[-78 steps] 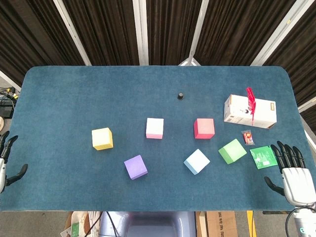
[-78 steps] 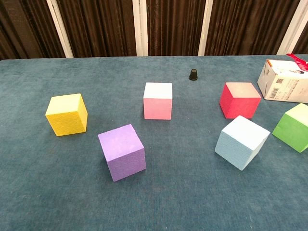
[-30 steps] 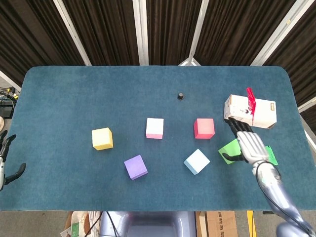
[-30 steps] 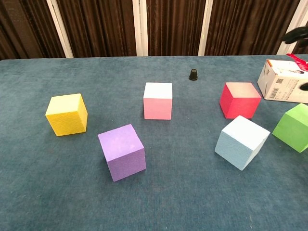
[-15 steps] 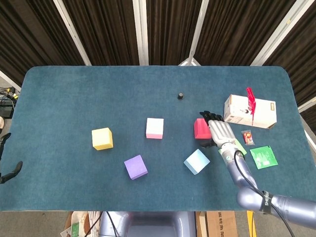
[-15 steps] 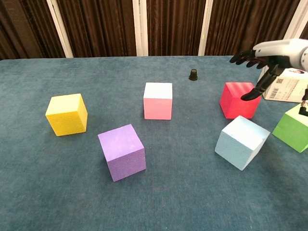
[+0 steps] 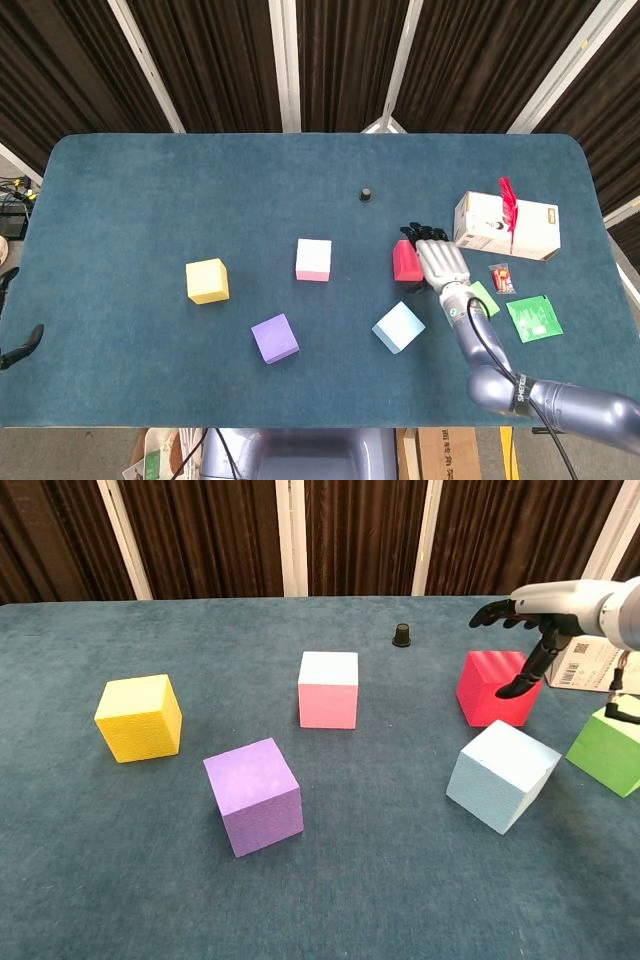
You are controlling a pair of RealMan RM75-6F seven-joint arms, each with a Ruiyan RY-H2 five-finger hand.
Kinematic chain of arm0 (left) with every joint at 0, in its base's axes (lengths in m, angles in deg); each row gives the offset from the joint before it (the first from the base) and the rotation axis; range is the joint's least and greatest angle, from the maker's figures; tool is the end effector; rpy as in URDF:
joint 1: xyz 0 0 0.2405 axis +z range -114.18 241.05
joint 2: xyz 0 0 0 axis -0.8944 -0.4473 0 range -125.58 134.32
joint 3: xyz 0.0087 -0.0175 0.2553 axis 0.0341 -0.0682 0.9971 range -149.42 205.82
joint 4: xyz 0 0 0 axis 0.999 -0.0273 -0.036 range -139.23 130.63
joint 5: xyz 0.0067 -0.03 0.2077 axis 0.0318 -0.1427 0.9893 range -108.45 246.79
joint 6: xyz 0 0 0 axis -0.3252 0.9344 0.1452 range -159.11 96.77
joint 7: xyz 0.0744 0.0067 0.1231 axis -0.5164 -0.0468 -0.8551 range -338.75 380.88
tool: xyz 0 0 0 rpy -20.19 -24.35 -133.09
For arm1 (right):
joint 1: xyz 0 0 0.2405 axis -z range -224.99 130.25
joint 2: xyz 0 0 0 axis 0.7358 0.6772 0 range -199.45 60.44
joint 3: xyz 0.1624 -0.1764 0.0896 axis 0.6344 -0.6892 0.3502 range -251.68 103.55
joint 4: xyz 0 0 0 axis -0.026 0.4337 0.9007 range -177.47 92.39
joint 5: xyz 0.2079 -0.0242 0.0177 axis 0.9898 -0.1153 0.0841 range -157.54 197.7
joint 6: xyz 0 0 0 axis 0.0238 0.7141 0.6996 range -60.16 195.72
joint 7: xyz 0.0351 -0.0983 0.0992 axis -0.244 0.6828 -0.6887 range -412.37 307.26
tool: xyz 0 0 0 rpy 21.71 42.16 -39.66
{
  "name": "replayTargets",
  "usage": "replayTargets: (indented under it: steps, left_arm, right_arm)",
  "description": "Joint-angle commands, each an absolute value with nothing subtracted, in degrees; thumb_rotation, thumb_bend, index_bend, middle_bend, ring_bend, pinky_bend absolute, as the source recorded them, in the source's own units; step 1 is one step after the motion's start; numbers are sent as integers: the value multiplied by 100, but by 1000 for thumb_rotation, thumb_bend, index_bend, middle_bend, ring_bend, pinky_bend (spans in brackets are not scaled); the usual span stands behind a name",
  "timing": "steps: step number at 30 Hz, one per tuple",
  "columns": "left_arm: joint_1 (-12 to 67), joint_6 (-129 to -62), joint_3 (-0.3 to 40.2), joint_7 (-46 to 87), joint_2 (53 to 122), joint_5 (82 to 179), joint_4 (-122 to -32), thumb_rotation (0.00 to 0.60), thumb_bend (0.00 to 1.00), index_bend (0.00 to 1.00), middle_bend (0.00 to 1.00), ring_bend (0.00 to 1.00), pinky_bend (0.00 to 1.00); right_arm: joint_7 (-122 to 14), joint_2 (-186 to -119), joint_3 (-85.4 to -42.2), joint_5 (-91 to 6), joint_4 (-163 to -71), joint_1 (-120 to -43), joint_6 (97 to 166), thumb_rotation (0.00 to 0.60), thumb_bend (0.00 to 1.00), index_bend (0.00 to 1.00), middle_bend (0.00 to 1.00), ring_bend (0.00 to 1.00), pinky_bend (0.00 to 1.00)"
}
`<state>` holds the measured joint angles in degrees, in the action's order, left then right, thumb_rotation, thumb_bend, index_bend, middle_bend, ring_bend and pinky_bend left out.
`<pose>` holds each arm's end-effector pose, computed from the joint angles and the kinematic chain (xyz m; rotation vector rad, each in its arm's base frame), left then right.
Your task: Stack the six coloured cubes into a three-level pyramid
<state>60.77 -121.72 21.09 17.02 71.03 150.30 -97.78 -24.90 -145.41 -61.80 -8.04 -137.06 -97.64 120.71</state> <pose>-0.3111 0.1818 0.1710 -1.1978 -0.8365 -0.9268 -0.1610 -0.3773 0.0448 1.6133 -1.2413 0.7015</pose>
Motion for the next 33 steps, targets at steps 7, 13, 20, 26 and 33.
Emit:
replayTargets:
  steps: [7,13,20,26,33]
  left_arm:
    - [6099,-12245,2122,1635,7142,15070,-9792,600,363,117,0,0,0]
    - [6090,-12233,2122,1556,7197,15049,-9779,600,363,118,0,0,0]
    - [6085,-12259,2102,1472,7257,15029,-9749,600,363,120,0,0,0]
    - [6076,-12257,2107,1377,7322,15023,-9742,600,363,121,0,0,0]
    - [6082,-12280,2082,1366,7343,14994,-9740,600,363,125,0,0,0]
  right_arm:
    - [-2450,-14430,-6296,-725,-13564,-9851,11812,600,241,175,114,0,0]
    - [-2570,-14486,-6336,-725,-13321,-9899,11611,600,242,175,119,0,0]
    - [-2717,-14601,-6354,-717,-12961,-9942,11450,600,242,175,138,0,0]
    - [-2806,-14724,-6405,-710,-12664,-9997,11250,600,242,175,184,7,0]
    - [-2944,-14801,-6419,-793,-12536,-10018,11151,600,242,177,229,37,0]
